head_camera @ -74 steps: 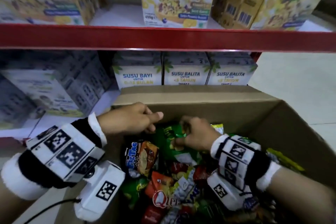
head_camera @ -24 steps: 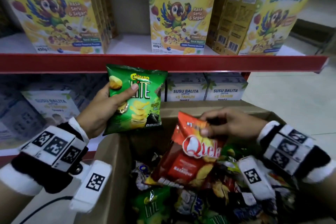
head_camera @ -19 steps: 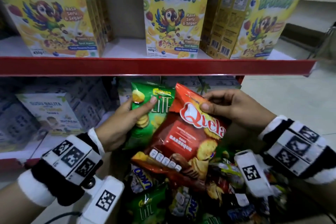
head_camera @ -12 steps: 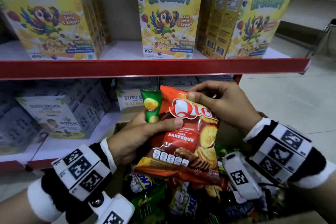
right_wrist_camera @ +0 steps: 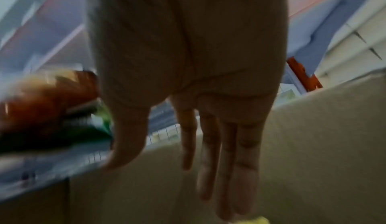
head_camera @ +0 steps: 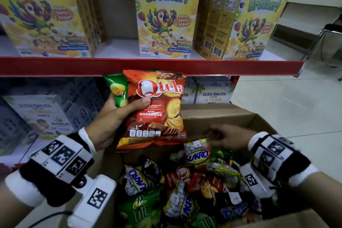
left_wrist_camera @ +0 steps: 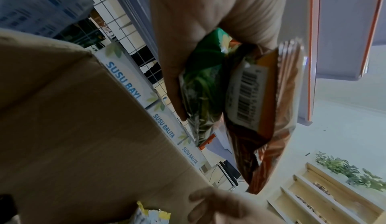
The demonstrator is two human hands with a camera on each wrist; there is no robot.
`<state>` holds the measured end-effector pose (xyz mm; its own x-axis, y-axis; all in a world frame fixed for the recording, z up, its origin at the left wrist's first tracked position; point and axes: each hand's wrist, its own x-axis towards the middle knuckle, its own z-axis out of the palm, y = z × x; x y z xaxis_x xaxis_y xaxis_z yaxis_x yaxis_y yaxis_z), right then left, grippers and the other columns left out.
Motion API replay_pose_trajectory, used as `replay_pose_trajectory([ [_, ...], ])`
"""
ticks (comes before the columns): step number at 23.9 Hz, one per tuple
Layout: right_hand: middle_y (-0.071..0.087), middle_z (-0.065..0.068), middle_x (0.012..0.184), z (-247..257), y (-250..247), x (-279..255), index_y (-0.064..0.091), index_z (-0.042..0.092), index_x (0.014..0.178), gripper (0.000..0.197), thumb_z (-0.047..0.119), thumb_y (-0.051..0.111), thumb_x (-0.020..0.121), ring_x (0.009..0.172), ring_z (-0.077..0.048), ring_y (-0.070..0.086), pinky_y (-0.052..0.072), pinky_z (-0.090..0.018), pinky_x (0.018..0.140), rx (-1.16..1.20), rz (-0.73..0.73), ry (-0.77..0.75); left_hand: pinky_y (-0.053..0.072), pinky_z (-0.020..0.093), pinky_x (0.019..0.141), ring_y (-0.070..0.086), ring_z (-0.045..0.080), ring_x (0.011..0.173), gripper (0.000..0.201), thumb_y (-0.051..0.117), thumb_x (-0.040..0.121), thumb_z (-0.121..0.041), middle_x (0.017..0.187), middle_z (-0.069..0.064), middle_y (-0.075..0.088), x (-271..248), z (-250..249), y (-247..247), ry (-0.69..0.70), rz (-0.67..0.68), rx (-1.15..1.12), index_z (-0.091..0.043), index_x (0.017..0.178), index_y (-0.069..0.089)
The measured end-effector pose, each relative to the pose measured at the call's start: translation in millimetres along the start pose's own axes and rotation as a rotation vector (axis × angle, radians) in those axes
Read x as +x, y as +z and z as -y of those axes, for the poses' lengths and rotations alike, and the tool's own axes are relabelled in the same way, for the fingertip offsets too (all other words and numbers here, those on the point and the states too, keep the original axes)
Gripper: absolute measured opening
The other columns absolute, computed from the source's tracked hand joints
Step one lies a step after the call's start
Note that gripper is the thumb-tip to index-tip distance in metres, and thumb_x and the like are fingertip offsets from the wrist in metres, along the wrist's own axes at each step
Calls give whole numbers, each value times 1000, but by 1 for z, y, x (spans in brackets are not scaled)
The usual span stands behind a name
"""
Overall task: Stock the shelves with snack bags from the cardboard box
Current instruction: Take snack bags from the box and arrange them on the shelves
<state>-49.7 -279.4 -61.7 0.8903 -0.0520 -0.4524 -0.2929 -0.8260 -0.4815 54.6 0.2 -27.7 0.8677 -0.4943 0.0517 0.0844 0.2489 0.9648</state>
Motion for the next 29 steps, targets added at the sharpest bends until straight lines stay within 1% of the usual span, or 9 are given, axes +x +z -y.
replay_pose_trajectory([
  [3, 42, 0, 144, -19, 48, 22, 39, 31, 140, 78, 47, 75, 73, 130, -20, 41, 36, -32, 106, -375, 261, -22, 57, 31, 65, 72, 25, 89, 105, 92, 36, -41, 109, 7, 72, 1, 2, -2, 0, 3, 26, -17, 129, 51],
  [7, 38, -6, 147, -24, 95, 45, 37, 27, 143, 74, 43, 71, 78, 132, -29, 36, 29, -45, 107, -796, 320, -343, 57, 31, 63, 73, 25, 87, 110, 93, 31, -46, 106, 7, 73, 2, 4, 0, -4, 24, 23, -18, 128, 51],
  [12, 53, -2, 133, -15, 85, 36, 60, 26, 124, 45, 42, 65, 83, 127, -26, 38, 24, -43, 106, -948, 190, -343, 57, 30, 61, 73, 24, 83, 112, 93, 27, -48, 104, 6, 74, 1, 5, -5, -8, 34, 46, -19, 127, 51],
  [15, 66, 4, 114, 10, 24, -2, 70, 28, 105, 36, 45, 76, 73, 113, -15, 54, 39, -35, 101, -308, 31, -304, 57, 31, 62, 73, 25, 86, 112, 93, 28, -47, 107, 7, 73, -1, 7, -9, -2, 35, 42, -18, 127, 51],
  [16, 70, 4, 101, 19, -1, -20, 70, 27, 95, 32, 40, 81, 68, 100, -14, 63, 49, -33, 88, 12, -35, -300, 57, 31, 63, 72, 26, 88, 111, 93, 28, -46, 108, 8, 72, -1, 5, -10, 5, 29, 37, -18, 127, 51],
  [18, 73, -2, 84, 33, -42, -55, 69, 20, 84, 27, 29, 85, 63, 78, -16, 71, 54, -24, 64, 471, -185, -342, 57, 32, 63, 72, 26, 89, 111, 94, 28, -44, 109, 9, 72, -1, 7, -10, 6, 21, 21, -16, 127, 51],
  [22, 73, -1, 80, 56, -58, -73, 68, 26, 94, 34, 23, 76, 61, 68, -16, 67, 55, -30, 57, 1063, -436, -453, 58, 31, 66, 72, 25, 91, 106, 94, 31, -39, 109, 8, 72, -4, 6, -4, 30, 5, -2, -17, 125, 51],
  [25, 74, -4, 92, 69, -41, -62, 60, 34, 115, 48, 17, 65, 71, 72, -19, 70, 56, -32, 51, 1292, -416, -434, 58, 31, 67, 71, 25, 93, 91, 91, 47, -31, 109, 6, 72, -5, 5, 4, 53, 16, -25, -19, 128, 50],
  [29, 70, -7, 114, 82, -26, -60, 62, 20, 122, 47, 34, 64, 77, 98, -23, 69, 58, -35, 66, 1331, -309, -440, 58, 40, 79, 70, 27, 99, 78, 84, 59, -22, 112, 5, 71, -4, -2, 7, 119, -59, -34, -20, 129, 49],
])
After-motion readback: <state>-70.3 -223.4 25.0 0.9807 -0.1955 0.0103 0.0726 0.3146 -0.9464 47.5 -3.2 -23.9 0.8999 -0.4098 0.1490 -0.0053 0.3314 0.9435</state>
